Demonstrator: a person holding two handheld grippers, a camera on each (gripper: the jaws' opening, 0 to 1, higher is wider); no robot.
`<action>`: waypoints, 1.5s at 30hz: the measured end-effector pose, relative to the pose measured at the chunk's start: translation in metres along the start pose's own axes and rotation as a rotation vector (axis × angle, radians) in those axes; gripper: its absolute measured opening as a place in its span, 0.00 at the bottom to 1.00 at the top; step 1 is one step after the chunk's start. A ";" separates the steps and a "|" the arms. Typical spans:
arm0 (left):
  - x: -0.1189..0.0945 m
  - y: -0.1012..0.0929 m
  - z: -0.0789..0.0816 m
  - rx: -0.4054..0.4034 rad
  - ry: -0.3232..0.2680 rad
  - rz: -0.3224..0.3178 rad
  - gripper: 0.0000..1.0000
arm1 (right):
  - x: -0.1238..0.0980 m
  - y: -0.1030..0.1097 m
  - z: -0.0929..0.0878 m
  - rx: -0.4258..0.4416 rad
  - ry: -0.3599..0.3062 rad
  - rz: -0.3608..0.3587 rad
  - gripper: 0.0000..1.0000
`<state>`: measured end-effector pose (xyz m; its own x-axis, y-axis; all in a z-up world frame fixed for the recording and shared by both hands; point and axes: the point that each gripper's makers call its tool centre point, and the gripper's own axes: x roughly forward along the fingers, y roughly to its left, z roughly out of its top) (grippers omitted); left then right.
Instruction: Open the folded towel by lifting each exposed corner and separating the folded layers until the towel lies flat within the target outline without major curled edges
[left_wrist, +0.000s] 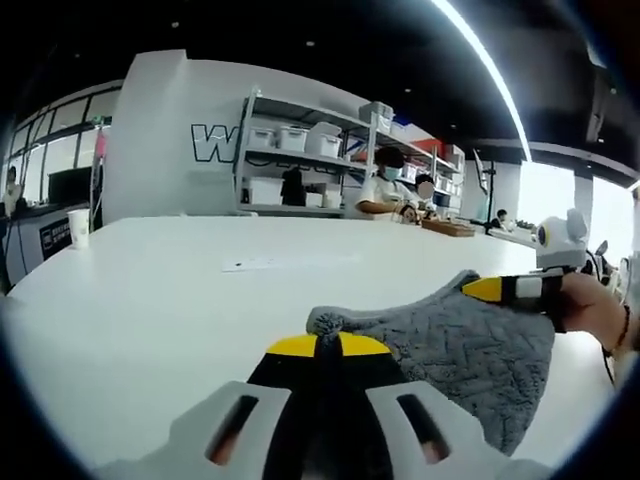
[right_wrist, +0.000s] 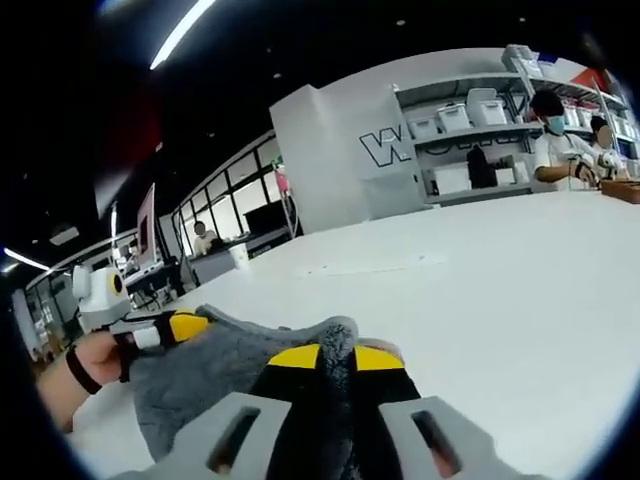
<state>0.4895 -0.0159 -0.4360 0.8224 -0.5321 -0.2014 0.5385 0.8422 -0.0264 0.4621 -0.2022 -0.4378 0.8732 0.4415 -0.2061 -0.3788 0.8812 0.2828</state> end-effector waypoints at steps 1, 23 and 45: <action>-0.001 -0.003 -0.001 -0.019 0.004 0.003 0.03 | 0.000 0.000 0.000 0.001 0.000 0.000 0.01; -0.006 -0.003 0.013 -0.030 -0.044 -0.001 0.02 | 0.005 -0.004 0.019 -0.021 -0.029 0.002 0.00; -0.012 -0.004 0.028 -0.048 -0.076 -0.011 0.02 | 0.002 0.001 0.033 -0.040 -0.050 0.002 0.00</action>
<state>0.4830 -0.0152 -0.4064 0.8290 -0.5447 -0.1265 0.5394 0.8386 -0.0758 0.4740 -0.2063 -0.4073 0.8863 0.4353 -0.1584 -0.3918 0.8869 0.2449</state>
